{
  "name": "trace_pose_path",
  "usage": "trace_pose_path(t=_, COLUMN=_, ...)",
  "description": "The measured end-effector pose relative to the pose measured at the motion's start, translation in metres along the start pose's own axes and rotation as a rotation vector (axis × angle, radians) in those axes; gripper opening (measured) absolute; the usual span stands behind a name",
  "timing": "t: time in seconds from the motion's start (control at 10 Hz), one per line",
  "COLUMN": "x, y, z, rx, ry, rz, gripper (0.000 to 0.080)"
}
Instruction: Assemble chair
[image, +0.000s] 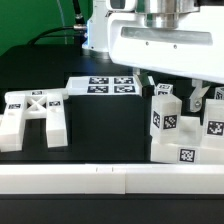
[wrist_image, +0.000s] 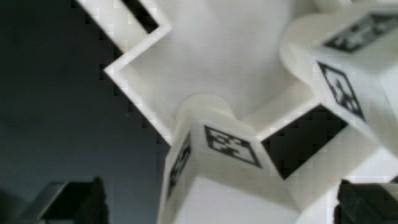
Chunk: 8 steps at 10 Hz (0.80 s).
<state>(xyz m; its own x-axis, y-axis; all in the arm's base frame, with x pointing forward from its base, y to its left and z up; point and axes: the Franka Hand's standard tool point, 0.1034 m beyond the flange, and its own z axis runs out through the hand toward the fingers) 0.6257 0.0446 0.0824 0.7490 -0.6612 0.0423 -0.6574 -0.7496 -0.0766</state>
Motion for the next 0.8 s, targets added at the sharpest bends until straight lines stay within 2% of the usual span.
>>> trace_pose_path(t=0.5, x=0.0005, y=0.0003, z=-0.0001, rx=-0.003, ry=0.002, rz=-0.402, gripper=0.0649)
trace_pose_path(t=0.8, x=0.0001, y=0.0007, z=0.0007, rx=-0.021, ry=0.006, rz=-0.597, gripper=0.0649)
